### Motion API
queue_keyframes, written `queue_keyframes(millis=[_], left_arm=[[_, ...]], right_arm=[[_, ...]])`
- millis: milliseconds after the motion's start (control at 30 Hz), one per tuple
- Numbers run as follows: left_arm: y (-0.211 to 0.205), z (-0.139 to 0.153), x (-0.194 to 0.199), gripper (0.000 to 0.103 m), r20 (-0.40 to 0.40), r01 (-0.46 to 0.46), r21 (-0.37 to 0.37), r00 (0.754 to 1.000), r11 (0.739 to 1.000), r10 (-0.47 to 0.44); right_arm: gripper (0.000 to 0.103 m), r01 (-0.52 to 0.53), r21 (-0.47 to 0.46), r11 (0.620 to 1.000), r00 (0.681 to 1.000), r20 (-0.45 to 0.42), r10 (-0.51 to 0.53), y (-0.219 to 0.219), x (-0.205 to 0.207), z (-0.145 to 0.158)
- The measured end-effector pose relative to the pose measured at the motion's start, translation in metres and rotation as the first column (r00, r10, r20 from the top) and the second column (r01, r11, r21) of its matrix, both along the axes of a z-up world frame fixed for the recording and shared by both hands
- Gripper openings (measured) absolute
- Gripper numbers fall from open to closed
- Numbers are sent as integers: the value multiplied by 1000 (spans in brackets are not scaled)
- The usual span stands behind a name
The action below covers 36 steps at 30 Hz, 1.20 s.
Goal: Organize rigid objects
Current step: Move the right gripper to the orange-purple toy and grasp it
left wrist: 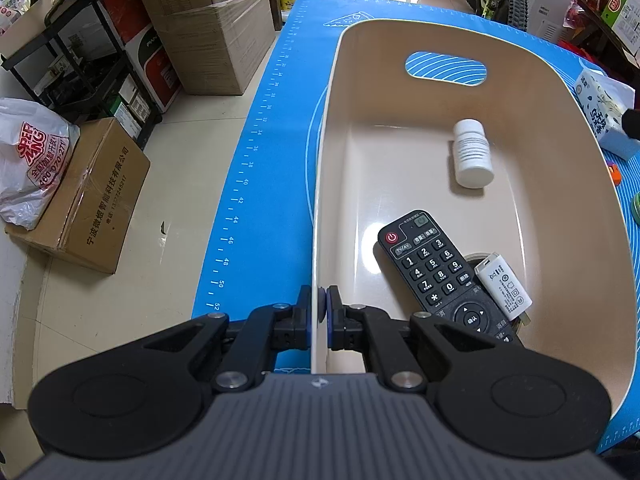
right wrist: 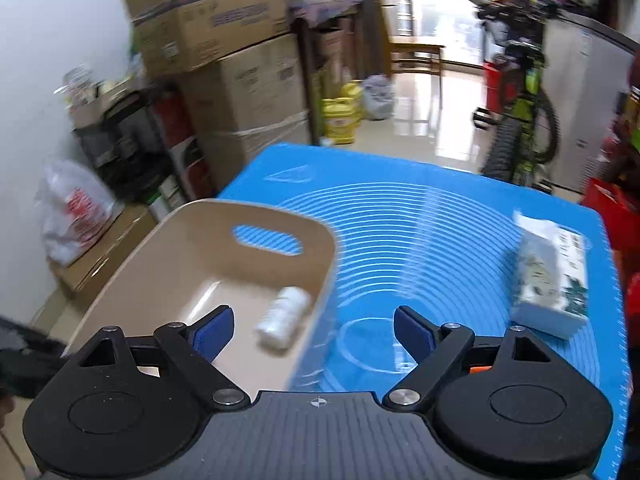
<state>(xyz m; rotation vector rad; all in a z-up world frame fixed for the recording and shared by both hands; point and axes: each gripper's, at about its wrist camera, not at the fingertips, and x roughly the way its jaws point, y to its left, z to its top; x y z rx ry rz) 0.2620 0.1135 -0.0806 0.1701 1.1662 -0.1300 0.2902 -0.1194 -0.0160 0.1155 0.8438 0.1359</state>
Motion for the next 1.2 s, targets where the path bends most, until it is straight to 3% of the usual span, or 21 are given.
queue_keyframes(millis=[133,300,433,700,867,1200], left_arm=[[0,0,0,8,-2,0,-2,1000,1000,0],[-1,0,0,8,-1,-3,-5,1000,1000,3],[-1,0,0,8,-1,-1,-2,1000,1000,1],[-1,0,1,8,-1,-2,-3,1000,1000,2],[-1,1,0,8,-2,-3,-3,1000,1000,3],[-1,0,0,8,3,-4,-3,1000,1000,4]], right_arm=[[96,94,13,995,995,-25,-94,-30,7,-12],[97,240,75,968,965,-123,-230,-71,18,-37],[99,290,8,957,949,-128,-287,-89,18,-55],[100,311,-121,943,932,-156,-328,-108,26,-88],[100,265,-200,943,935,-185,-302,-108,31,-108],[100,273,-172,947,931,-202,-305,-115,37,-127]])
